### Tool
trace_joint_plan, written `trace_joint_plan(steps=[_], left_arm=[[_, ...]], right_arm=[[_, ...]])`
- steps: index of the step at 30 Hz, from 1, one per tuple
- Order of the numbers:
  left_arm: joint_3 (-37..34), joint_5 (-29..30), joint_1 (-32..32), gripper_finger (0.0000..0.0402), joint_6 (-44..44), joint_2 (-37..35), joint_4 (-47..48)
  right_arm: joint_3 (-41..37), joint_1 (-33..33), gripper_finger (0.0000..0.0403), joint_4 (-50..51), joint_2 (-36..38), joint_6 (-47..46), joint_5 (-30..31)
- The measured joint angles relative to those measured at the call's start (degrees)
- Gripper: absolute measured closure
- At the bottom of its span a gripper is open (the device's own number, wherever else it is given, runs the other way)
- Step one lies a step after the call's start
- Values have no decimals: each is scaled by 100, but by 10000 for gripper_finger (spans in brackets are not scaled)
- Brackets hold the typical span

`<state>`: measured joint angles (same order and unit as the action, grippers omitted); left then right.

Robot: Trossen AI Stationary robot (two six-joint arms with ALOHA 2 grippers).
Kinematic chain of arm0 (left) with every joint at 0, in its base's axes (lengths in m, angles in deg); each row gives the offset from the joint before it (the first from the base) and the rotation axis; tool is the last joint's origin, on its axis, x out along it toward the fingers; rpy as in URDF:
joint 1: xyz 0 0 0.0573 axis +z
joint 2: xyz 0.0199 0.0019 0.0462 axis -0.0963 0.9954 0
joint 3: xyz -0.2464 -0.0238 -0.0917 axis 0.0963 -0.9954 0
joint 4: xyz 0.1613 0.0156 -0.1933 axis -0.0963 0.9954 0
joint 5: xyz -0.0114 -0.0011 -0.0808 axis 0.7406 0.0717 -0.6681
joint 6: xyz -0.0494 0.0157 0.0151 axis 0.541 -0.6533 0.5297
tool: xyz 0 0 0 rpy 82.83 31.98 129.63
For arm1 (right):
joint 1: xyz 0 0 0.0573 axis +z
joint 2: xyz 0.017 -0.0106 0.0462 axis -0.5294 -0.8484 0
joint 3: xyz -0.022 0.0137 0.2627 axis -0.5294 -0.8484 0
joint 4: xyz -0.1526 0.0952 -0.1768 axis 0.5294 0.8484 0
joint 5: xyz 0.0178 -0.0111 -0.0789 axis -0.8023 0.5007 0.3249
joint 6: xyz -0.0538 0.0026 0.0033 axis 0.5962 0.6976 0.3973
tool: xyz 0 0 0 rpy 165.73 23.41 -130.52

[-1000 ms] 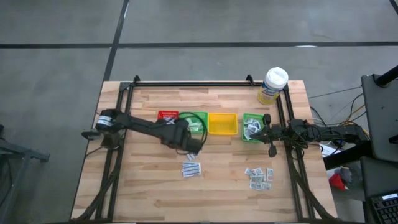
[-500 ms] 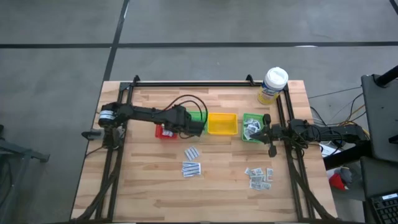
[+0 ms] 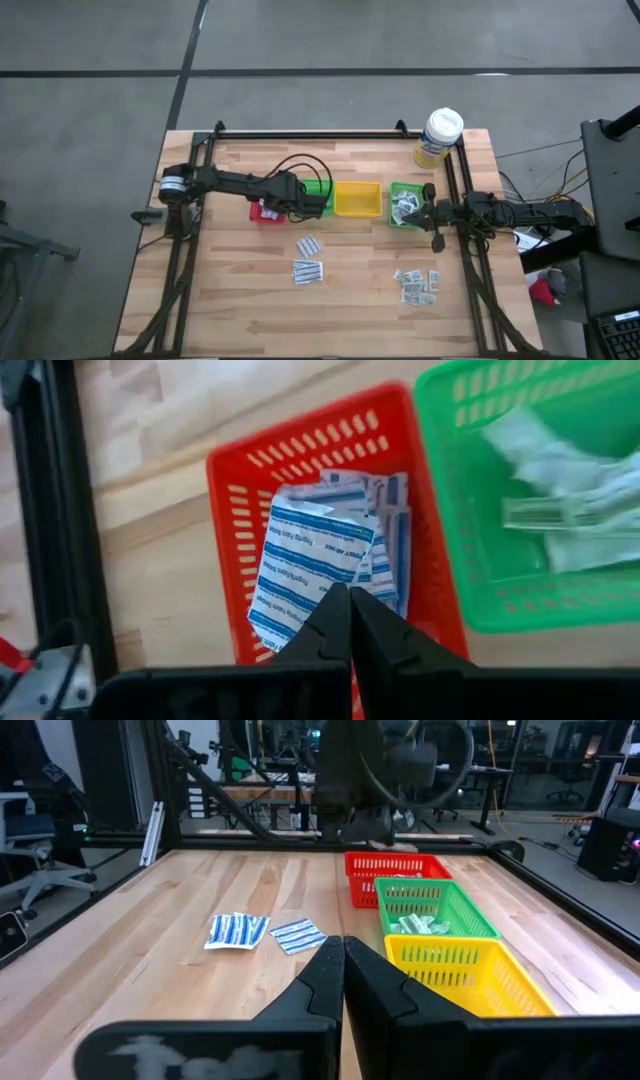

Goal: Pick & Place First Aid Supplies
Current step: Put the blue bandage into the red bin

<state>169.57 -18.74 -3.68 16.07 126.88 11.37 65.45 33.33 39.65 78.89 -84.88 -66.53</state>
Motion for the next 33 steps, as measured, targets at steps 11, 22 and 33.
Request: trace_joint_plan(steps=[11, 22, 33], left_arm=[[-945, -187, 317, 402, 10, 2, -1028], [-1169, -181, 385, 401, -66, 2, -1460], [-1169, -132, 385, 401, -231, 2, -1462]], right_arm=[[0, 0, 394, 0, 1, 0, 2], [-2, 0, 394, -2, 1, 0, 2], [-2, -2, 394, -1, 2, 0, 2]])
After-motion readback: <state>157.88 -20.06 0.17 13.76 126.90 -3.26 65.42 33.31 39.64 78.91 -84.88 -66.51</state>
